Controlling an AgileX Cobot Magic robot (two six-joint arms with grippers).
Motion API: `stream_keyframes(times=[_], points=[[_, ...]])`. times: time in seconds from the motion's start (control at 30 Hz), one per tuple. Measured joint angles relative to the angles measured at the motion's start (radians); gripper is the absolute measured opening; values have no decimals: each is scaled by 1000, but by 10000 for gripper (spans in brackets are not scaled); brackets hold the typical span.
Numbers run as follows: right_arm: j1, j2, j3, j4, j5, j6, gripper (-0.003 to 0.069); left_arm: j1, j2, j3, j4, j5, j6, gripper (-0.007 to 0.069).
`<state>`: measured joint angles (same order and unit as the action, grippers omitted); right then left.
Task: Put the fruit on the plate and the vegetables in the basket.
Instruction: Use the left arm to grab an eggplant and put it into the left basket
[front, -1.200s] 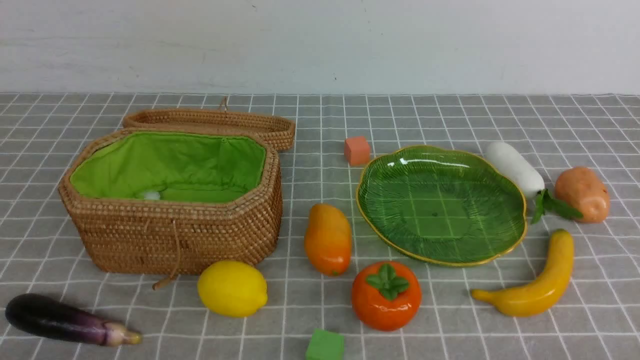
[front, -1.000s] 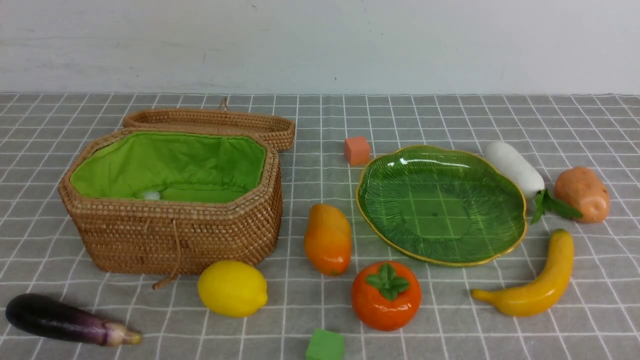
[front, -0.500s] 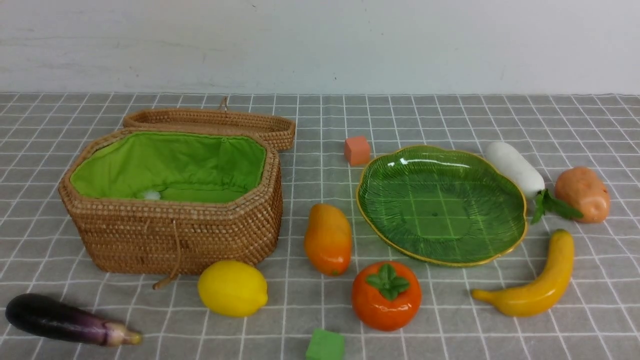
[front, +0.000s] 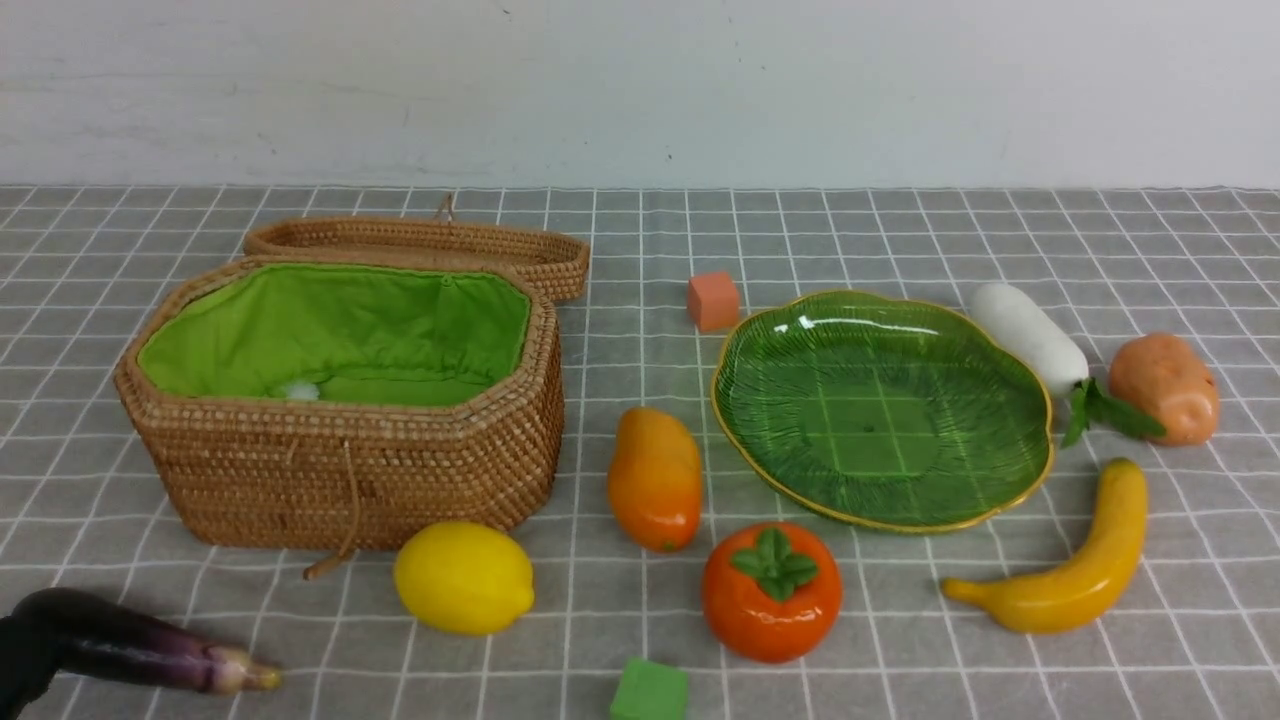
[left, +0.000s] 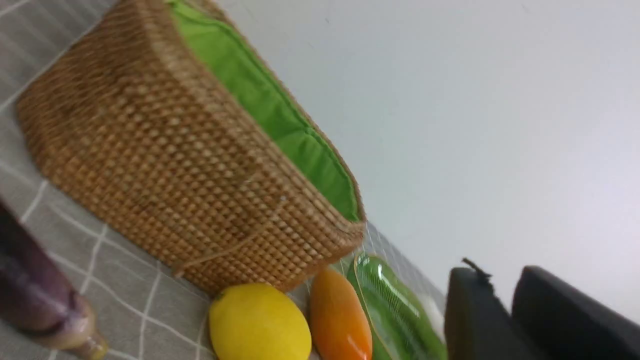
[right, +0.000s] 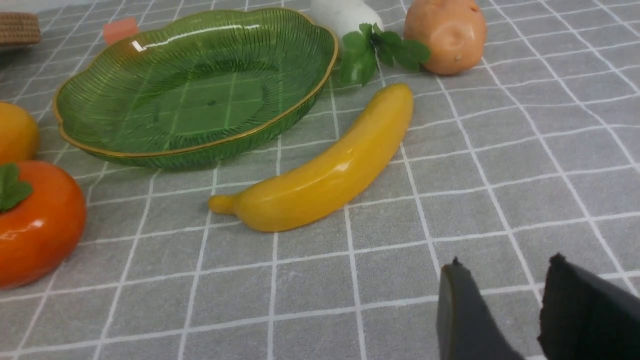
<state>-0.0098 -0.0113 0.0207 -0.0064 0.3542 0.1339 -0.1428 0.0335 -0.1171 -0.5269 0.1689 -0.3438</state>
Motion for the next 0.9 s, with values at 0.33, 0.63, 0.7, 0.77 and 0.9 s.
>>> stream_keyframes(times=[0.33, 0.63, 0.7, 0.77, 0.9], points=[[4, 0, 2, 380, -177, 287, 229, 0, 474, -429, 53, 632, 508, -13], [231, 194, -441, 444, 391, -67, 64, 0, 744, -514, 58, 740, 795, -13], [284, 285, -590, 441, 514, -179, 52, 0, 788, -528, 65, 744, 862, -13], [330, 364, -725, 440, 653, -288, 48, 0, 851, -551, 77, 759, 956, -13], [375, 460, -908, 440, 814, -431, 48, 0, 984, -584, 103, 767, 1187, -13]])
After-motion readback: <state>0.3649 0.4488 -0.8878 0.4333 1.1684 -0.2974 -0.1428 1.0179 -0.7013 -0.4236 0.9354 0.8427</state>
